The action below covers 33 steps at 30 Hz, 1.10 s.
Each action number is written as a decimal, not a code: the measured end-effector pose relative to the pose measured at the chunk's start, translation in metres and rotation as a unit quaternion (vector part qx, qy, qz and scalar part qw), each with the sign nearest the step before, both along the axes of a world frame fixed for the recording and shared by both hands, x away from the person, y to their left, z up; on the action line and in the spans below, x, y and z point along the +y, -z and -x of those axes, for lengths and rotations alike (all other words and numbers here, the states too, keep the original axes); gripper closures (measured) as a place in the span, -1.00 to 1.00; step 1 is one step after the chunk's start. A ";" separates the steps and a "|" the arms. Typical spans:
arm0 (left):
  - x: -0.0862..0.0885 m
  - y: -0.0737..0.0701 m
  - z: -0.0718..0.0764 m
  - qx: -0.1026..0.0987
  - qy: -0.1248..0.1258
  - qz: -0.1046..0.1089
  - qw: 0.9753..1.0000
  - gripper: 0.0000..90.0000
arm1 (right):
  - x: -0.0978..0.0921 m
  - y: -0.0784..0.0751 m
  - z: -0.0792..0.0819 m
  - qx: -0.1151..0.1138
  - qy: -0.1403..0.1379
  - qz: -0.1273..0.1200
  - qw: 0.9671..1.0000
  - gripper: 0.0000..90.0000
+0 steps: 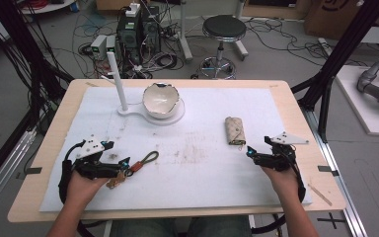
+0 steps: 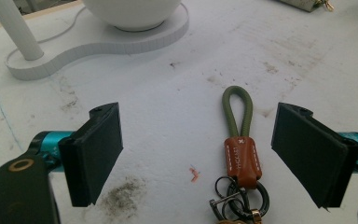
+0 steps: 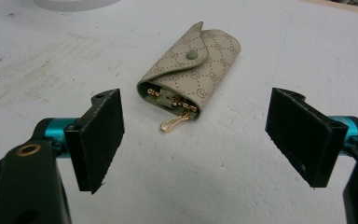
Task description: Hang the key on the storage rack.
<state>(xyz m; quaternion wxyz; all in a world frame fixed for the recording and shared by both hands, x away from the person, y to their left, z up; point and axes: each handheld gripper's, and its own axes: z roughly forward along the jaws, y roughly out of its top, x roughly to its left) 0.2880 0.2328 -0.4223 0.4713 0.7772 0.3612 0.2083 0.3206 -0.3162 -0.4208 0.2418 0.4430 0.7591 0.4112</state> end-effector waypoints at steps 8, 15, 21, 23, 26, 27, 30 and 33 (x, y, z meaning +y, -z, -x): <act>-0.002 0.001 0.000 0.004 0.006 -0.006 1.000 -0.64 | 0.002 0.002 -0.002 0.002 -0.006 0.008 1.000 -0.56; -0.003 0.002 0.000 0.008 0.013 -0.006 1.000 -0.64 | 0.005 0.000 -0.002 0.001 -0.008 0.013 1.000 -0.56; -0.006 0.004 0.000 0.016 0.022 -0.013 1.000 -0.64 | 0.007 0.001 -0.002 0.001 -0.009 0.012 1.000 -0.56; -0.007 0.005 0.000 0.018 0.025 -0.017 0.999 -0.63 | 0.007 0.001 -0.002 0.001 -0.010 0.013 1.000 -0.56; -0.011 0.007 -0.001 0.027 0.031 -0.030 0.999 -0.56 | 0.007 0.001 -0.002 0.003 -0.012 0.014 1.000 -0.56; -0.011 0.007 -0.001 0.027 0.031 -0.030 0.999 -0.52 | 0.007 0.001 -0.002 0.003 -0.012 0.014 1.000 -0.56; -0.016 0.010 -0.002 0.034 0.039 -0.043 0.998 -0.45 | 0.008 0.001 -0.003 0.004 -0.012 0.015 1.000 -0.56; -0.022 0.013 -0.003 0.041 0.048 -0.057 0.996 -0.40 | 0.009 0.001 -0.003 0.004 -0.014 0.016 1.000 -0.56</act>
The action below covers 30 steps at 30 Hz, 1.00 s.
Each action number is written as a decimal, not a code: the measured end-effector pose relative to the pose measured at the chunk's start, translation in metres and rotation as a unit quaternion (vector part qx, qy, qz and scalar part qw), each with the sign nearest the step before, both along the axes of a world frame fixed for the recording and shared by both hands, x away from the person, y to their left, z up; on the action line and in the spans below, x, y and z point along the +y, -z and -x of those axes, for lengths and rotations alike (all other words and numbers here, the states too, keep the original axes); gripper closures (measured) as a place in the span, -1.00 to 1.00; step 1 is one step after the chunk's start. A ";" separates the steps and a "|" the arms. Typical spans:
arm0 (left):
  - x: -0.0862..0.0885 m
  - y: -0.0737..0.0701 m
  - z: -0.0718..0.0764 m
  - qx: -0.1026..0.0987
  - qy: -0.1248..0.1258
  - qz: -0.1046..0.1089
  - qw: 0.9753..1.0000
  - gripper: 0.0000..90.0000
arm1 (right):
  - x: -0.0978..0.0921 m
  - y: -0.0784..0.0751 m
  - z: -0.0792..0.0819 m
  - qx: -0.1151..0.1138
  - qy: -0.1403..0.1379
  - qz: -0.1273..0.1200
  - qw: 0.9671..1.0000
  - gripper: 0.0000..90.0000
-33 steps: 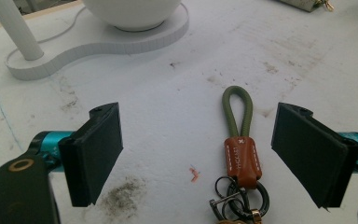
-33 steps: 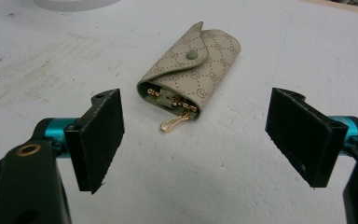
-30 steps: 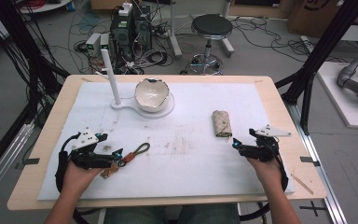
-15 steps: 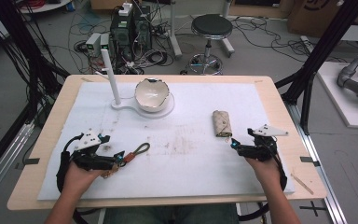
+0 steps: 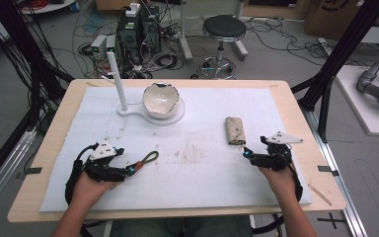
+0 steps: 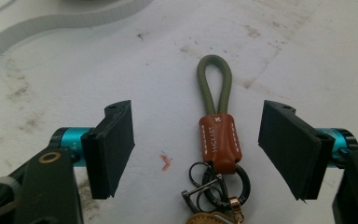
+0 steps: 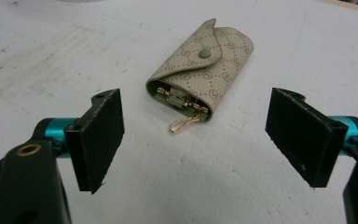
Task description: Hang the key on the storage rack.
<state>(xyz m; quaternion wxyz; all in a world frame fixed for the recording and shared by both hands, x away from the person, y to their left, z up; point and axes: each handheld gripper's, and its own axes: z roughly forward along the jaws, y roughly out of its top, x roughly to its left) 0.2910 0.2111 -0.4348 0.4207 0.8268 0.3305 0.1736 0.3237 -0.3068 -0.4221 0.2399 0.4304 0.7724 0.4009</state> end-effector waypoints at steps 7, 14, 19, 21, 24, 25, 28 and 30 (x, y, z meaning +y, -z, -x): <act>-0.010 0.008 -0.004 0.018 0.011 -0.028 0.999 -0.28 | 0.002 0.000 0.000 0.002 -0.002 0.002 1.000 -0.56; -0.020 0.016 -0.010 0.031 0.031 -0.048 0.998 -0.12 | 0.002 0.001 -0.001 0.001 -0.005 0.005 1.000 -0.56; -0.019 0.018 -0.012 0.042 0.032 -0.037 0.998 -0.07 | 0.002 0.001 -0.001 0.003 -0.006 0.007 1.000 -0.56; -0.018 0.019 -0.012 0.041 0.034 -0.034 0.998 -0.06 | 0.002 0.001 -0.001 0.002 -0.007 0.009 1.000 -0.56; -0.017 0.020 -0.012 0.042 0.034 -0.030 0.998 -0.04 | 0.002 0.001 -0.002 0.002 -0.008 0.009 1.000 -0.56; -0.017 0.019 -0.012 0.042 0.034 -0.029 0.998 -0.02 | 0.002 0.001 -0.002 0.002 -0.008 0.010 1.000 -0.56; -0.017 0.019 -0.010 0.041 0.033 -0.030 0.998 0.11 | 0.002 0.001 -0.001 0.003 -0.007 0.009 1.000 -0.56; -0.018 0.019 -0.009 0.038 0.036 -0.028 0.998 0.17 | 0.002 0.001 -0.001 0.004 -0.007 0.010 1.000 -0.56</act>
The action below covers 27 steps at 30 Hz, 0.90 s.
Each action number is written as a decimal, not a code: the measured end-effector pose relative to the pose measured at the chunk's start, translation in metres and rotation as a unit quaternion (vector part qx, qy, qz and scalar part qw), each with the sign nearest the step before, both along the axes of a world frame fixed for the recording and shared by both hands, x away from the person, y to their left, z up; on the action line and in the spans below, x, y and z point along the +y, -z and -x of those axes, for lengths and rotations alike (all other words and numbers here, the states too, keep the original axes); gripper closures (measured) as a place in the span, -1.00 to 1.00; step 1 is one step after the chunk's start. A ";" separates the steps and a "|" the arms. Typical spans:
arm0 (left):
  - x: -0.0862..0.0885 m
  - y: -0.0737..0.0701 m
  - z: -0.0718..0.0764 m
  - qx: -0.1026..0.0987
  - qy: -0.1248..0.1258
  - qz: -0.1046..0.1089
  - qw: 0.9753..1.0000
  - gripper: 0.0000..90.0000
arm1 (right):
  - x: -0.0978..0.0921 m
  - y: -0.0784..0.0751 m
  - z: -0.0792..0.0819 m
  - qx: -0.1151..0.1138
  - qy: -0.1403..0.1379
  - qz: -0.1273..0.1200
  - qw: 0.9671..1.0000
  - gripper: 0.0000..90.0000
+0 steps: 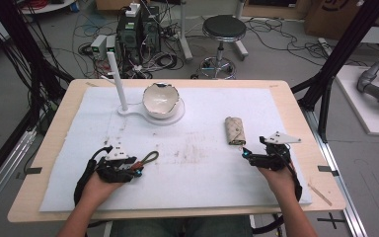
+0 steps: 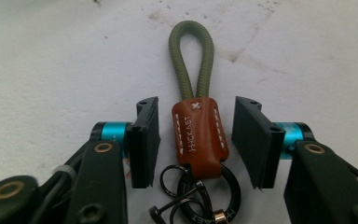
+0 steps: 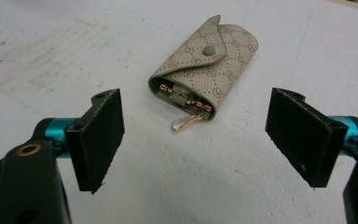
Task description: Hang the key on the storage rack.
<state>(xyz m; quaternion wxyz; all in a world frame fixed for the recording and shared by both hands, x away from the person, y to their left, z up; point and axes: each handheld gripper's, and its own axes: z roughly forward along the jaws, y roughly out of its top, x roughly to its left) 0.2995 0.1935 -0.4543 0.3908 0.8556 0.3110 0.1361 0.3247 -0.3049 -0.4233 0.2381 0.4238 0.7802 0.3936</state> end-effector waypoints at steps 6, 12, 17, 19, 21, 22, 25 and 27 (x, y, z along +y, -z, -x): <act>-0.001 -0.001 0.002 0.003 0.005 0.002 1.000 0.38 | 0.002 0.000 0.000 0.003 -0.002 0.003 1.000 -0.56; -0.001 -0.001 0.002 -0.003 0.004 0.002 1.000 0.55 | 0.003 0.000 0.001 0.003 -0.005 0.008 1.000 -0.56; 0.000 -0.002 0.001 -0.006 -0.001 -0.004 1.000 0.57 | 0.003 0.000 0.001 0.002 -0.005 0.007 1.000 -0.56; 0.000 -0.005 0.002 -0.014 -0.003 0.003 1.000 0.57 | 0.003 0.000 0.001 0.000 -0.004 0.007 1.000 -0.56; 0.001 -0.010 0.004 -0.025 -0.008 0.012 1.000 0.57 | 0.003 0.000 0.001 0.000 -0.004 0.006 1.000 -0.56; 0.003 -0.015 0.005 -0.035 -0.009 0.016 0.999 0.57 | 0.003 0.000 0.002 0.000 -0.003 0.005 1.000 -0.56; 0.006 -0.025 0.007 -0.054 -0.018 0.035 0.998 0.57 | 0.003 0.000 0.001 -0.001 -0.004 0.006 1.000 -0.56; 0.008 -0.035 0.008 -0.069 -0.026 0.047 0.996 0.57 | 0.004 0.000 0.001 0.000 -0.005 0.005 1.000 -0.56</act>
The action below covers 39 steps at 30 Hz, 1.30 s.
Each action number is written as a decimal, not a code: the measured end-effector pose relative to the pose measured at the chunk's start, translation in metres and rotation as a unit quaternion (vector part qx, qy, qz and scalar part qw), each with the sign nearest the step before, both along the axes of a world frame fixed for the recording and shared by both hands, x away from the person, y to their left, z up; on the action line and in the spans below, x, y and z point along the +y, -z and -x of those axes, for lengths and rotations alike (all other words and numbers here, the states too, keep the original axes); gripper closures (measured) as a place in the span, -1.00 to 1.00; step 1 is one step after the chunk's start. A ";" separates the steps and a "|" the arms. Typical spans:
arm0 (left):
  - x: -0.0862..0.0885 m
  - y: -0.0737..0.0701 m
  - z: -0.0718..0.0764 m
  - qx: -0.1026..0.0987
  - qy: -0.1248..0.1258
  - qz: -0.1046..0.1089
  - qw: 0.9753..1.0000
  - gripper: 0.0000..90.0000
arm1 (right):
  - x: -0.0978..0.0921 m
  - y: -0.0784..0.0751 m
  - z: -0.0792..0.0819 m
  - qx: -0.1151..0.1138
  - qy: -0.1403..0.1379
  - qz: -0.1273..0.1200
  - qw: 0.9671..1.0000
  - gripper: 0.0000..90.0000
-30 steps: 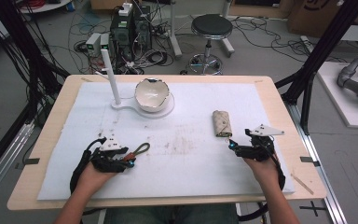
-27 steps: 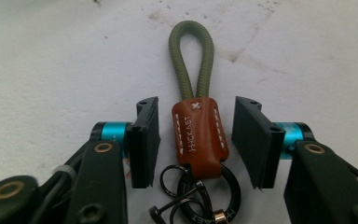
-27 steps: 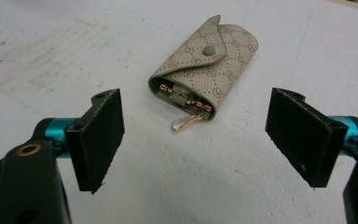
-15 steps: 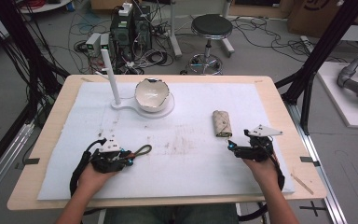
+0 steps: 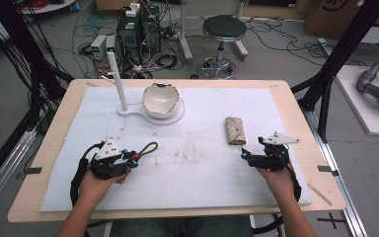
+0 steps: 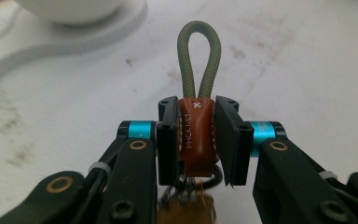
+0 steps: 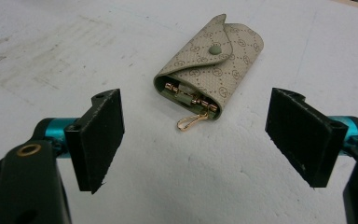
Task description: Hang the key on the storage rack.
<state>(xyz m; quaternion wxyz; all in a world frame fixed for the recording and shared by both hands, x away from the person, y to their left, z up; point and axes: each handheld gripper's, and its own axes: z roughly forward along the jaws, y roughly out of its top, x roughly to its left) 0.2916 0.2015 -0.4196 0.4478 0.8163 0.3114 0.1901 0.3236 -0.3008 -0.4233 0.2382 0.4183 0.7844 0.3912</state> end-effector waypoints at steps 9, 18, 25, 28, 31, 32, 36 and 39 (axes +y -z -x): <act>0.011 -0.033 -0.008 -0.038 -0.037 0.012 0.999 0.57 | 0.003 -0.001 -0.001 -0.001 -0.002 -0.001 1.000 -0.56; 0.027 -0.075 -0.028 -0.072 -0.078 0.005 0.994 0.57 | 0.005 0.000 -0.002 0.002 -0.004 -0.001 1.000 -0.56; 0.038 -0.100 -0.047 -0.089 -0.118 0.005 0.989 0.57 | 0.006 0.000 -0.003 0.003 -0.005 0.000 1.000 -0.56; 0.044 -0.109 -0.055 -0.093 -0.135 0.004 0.986 0.57 | 0.006 0.000 -0.003 0.005 -0.005 0.000 1.000 -0.56; 0.049 -0.117 -0.063 -0.097 -0.148 0.003 0.984 0.57 | 0.006 0.001 -0.004 0.006 -0.004 0.001 1.000 -0.56; 0.050 -0.119 -0.064 -0.098 -0.152 0.004 0.984 0.57 | 0.006 0.001 -0.004 0.006 -0.005 0.001 1.000 -0.56; 0.056 -0.127 -0.072 -0.102 -0.166 0.011 0.981 0.57 | 0.007 0.002 -0.005 0.007 -0.006 0.002 1.000 -0.56; 0.061 -0.130 -0.078 -0.102 -0.179 0.018 0.978 0.57 | 0.008 0.002 -0.005 0.009 -0.008 0.002 1.000 -0.56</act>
